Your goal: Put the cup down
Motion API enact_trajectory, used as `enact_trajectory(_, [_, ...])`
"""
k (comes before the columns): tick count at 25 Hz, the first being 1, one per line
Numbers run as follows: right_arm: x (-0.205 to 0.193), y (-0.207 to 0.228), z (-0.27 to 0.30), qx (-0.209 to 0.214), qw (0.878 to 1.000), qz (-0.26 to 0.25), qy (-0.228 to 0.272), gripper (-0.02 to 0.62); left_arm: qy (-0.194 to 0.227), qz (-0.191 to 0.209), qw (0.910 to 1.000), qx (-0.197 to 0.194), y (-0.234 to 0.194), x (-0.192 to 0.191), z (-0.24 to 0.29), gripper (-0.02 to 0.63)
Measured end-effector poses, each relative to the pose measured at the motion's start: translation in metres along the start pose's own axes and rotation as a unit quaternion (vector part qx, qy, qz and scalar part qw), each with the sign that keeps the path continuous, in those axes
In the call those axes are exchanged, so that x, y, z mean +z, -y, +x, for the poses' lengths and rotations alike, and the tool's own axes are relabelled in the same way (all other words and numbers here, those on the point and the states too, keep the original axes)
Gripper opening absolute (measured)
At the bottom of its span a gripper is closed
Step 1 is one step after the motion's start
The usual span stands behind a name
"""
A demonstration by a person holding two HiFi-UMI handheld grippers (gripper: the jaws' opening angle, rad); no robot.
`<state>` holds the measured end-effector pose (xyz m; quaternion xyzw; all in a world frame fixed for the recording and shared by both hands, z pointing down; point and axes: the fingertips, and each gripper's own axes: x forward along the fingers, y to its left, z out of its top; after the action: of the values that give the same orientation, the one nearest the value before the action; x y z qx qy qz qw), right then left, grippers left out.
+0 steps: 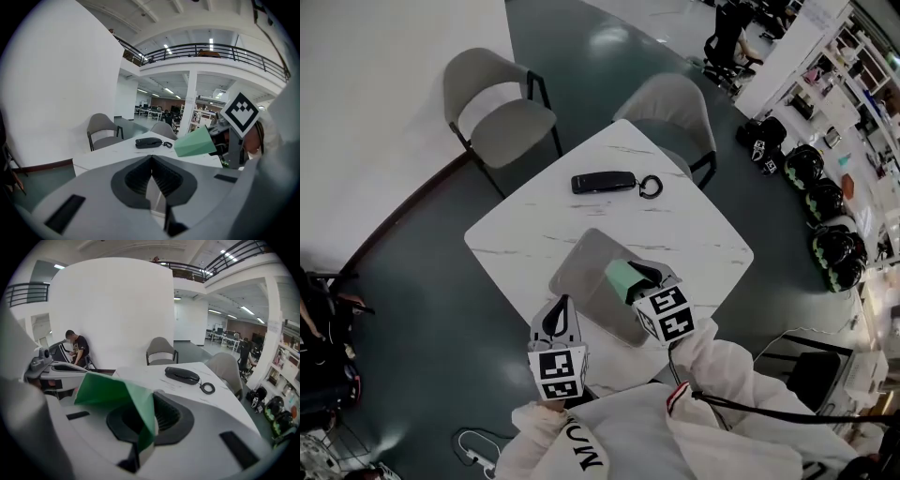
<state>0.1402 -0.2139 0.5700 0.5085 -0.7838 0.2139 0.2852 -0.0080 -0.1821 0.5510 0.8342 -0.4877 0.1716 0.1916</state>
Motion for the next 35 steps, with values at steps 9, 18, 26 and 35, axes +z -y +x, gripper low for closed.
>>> enact_trajectory(9, [-0.009, 0.013, 0.042, 0.019, 0.998, -0.033, -0.044, 0.014, -0.020, -0.012, 0.9993, 0.028, -0.009, -0.014, 0.011, 0.009])
enact_trajectory(18, [-0.011, 0.016, 0.076, 0.038, 0.995, -0.057, -0.076, 0.014, -0.048, -0.025, 0.9976, 0.043, -0.019, -0.021, 0.029, 0.009])
enact_trajectory(26, [-0.016, 0.020, 0.102, 0.050, 0.989, -0.085, -0.108, 0.014, -0.068, -0.038, 0.9958, 0.049, -0.022, -0.023, 0.046, 0.009])
enact_trajectory(35, [-0.030, 0.025, 0.133, 0.070, 0.978, -0.121, -0.152, 0.014, -0.094, -0.055, 0.9932, 0.043, -0.022, -0.029, 0.061, 0.009])
